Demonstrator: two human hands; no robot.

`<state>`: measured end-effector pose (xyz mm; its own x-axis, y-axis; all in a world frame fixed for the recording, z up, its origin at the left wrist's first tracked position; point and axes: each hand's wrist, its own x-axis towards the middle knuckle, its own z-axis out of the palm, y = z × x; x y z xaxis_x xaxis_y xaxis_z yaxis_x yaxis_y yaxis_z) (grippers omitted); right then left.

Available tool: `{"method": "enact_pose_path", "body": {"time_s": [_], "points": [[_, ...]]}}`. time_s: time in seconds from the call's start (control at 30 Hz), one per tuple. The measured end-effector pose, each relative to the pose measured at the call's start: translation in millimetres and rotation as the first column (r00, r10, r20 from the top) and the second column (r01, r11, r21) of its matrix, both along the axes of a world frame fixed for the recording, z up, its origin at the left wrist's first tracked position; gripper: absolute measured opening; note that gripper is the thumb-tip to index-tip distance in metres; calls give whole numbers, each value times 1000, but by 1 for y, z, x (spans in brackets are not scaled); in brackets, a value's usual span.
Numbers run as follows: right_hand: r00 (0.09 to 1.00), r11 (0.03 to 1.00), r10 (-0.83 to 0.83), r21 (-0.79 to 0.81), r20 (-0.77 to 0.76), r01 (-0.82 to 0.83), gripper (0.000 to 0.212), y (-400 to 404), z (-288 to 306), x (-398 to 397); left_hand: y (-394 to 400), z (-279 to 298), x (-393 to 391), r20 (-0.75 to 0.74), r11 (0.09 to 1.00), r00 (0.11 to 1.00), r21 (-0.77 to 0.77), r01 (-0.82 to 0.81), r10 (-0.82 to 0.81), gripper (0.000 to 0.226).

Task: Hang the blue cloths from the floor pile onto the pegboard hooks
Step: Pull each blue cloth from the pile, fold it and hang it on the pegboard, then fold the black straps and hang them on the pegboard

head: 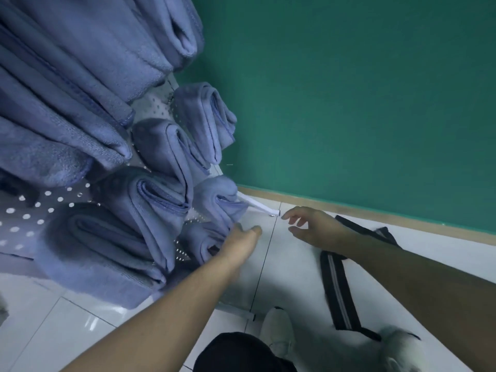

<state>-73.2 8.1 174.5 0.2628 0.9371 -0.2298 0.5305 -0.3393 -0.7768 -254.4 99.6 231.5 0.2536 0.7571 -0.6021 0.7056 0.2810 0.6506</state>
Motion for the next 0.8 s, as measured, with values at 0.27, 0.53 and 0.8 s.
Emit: {"method": "enact_pose_path", "body": {"time_s": [0.27,0.53,0.8], "points": [[965,965,-254,-81,-59,249,17,-102,18,33,-35,-20,34,21,939,941,-66,338,-337,23],[886,869,-463,-216,-39,445,18,-141,-32,79,-53,-77,95,13,874,875,-45,483,-483,35],[807,755,-584,-423,-87,501,15,-129,-153,111,-49,-198,153,-97,809,803,-63,585,-588,31]]}}
